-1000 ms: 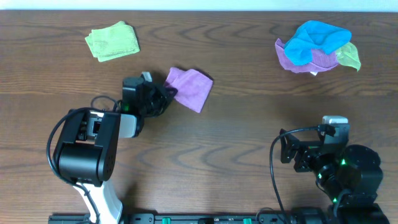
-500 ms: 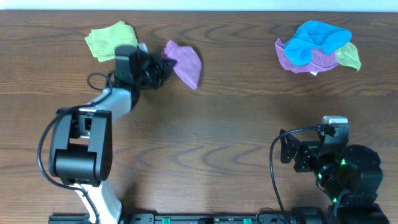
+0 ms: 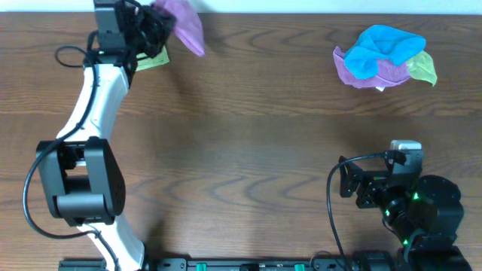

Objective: Fold the cloth
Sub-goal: 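Lift the purple square and carry it to the yellow-green cloth at top left, then lower the purple square onto the yellow-green cloth and open the left gripper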

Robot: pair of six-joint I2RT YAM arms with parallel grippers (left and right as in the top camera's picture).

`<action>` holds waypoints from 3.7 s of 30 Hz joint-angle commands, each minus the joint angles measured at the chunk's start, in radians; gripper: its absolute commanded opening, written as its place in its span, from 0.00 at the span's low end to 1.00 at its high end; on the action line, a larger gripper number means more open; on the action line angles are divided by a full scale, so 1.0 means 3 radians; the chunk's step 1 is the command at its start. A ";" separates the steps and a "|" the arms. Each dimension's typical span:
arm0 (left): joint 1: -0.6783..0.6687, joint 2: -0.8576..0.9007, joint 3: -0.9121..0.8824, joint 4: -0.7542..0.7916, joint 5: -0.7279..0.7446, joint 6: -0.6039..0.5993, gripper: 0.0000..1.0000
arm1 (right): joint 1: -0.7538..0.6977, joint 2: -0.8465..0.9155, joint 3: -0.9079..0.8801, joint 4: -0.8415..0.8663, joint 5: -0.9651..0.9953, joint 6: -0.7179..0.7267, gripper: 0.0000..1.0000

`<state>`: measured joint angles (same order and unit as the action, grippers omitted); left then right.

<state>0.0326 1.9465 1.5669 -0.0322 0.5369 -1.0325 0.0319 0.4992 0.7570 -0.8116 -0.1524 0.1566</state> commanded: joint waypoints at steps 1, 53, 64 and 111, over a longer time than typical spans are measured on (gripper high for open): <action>0.0057 -0.0069 0.0083 0.0018 -0.0332 0.0229 0.06 | -0.0022 -0.0011 -0.0013 -0.0005 0.0022 0.0048 0.99; 0.0431 0.1081 0.0631 -0.0127 -0.0684 0.0704 0.06 | -0.0022 -0.0011 -0.0013 -0.0005 0.0022 0.0048 0.99; 0.0463 0.1081 0.0631 -0.0289 -0.0875 0.0762 0.06 | -0.0022 -0.0011 -0.0013 -0.0005 0.0022 0.0048 0.99; 0.0668 0.0767 0.0632 -0.0769 -0.0954 0.1581 0.95 | -0.0020 -0.0011 -0.0013 -0.0005 0.0022 0.0048 0.99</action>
<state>0.2256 2.2414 1.7298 -0.2546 0.2546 -0.6018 0.0319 0.4992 0.7570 -0.8116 -0.1524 0.1566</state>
